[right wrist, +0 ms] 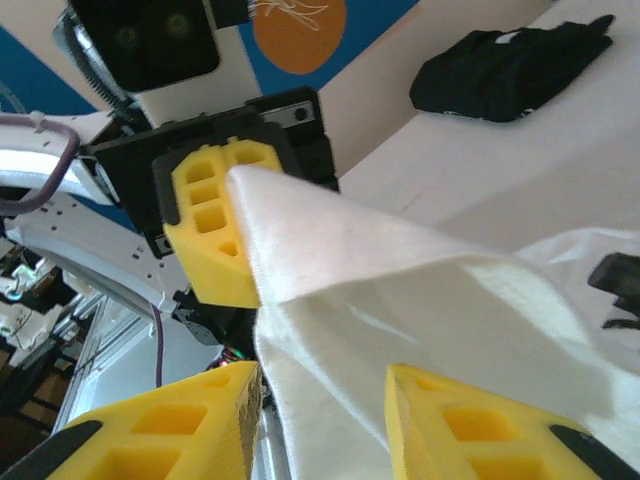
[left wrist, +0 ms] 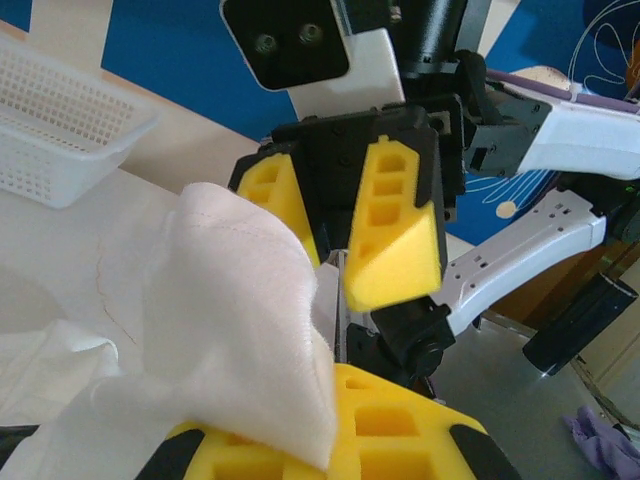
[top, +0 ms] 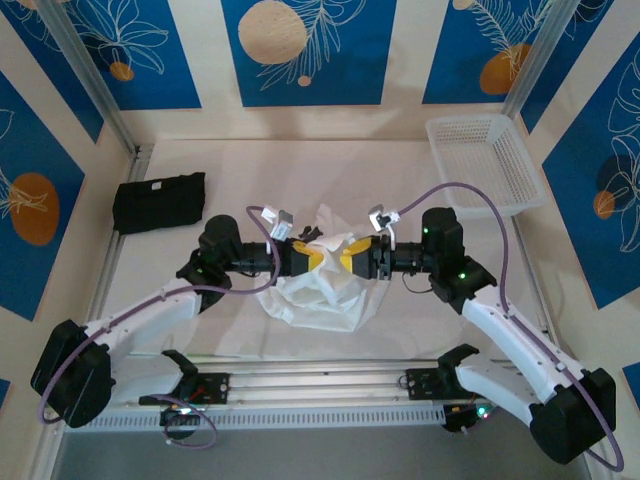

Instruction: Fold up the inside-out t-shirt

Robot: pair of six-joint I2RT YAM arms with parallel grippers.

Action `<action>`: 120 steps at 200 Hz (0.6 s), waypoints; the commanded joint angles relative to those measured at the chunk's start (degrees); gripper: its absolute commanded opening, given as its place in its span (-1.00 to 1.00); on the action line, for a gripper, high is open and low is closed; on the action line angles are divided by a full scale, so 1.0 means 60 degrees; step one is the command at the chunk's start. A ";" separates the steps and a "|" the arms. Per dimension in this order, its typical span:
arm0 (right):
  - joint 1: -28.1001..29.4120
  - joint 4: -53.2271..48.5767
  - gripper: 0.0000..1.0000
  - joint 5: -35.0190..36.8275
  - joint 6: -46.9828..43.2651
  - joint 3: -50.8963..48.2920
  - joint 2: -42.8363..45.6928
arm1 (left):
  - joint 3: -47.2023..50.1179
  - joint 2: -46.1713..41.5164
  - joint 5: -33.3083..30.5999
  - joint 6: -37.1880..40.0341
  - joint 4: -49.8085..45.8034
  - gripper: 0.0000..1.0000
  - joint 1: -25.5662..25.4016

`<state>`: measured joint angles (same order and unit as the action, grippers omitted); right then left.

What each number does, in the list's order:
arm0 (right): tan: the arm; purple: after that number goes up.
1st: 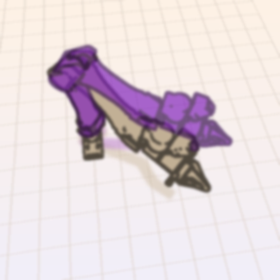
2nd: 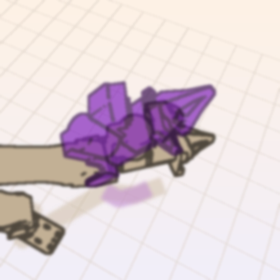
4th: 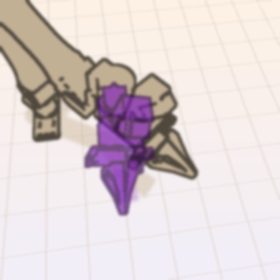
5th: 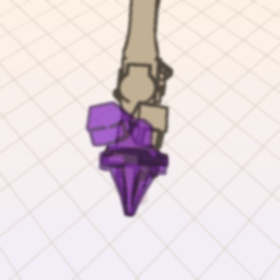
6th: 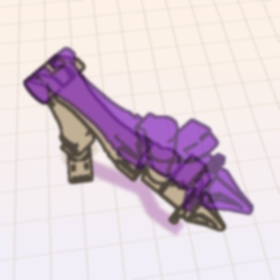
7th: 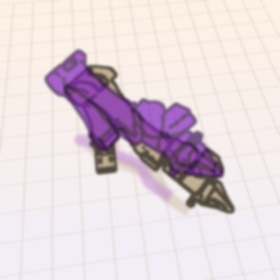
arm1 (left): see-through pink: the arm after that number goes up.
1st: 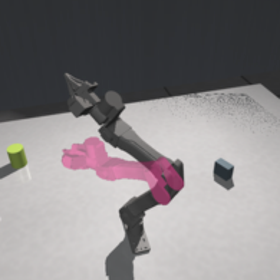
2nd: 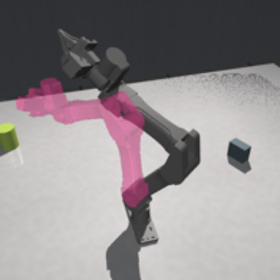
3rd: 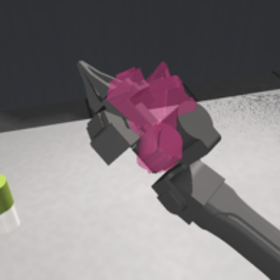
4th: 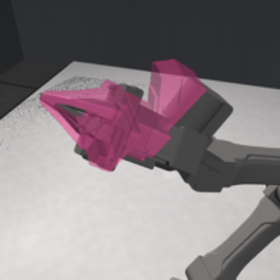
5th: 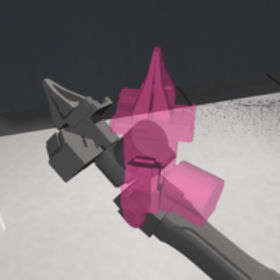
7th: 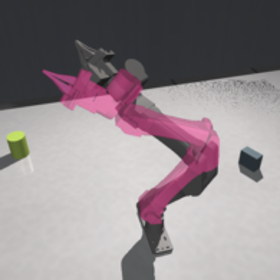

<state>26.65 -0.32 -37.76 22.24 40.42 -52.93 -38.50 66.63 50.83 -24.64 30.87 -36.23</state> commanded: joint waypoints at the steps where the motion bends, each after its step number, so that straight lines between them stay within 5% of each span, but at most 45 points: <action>1: 0.0391 0.0824 -0.21 0.0428 -0.0605 -0.0124 0.0026 | -0.0104 -0.0027 0.0292 -0.0106 0.0348 -1.00 0.0101; 120: 0.1051 0.1816 -0.20 0.1586 -0.0639 0.0589 -0.0894 | -0.0050 -0.0031 0.0391 0.0152 -0.0032 -1.00 0.0105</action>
<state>32.69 8.21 -29.06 19.20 42.15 -58.35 -38.50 66.61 51.03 -24.99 30.44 -36.05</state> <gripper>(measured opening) 0.402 0.046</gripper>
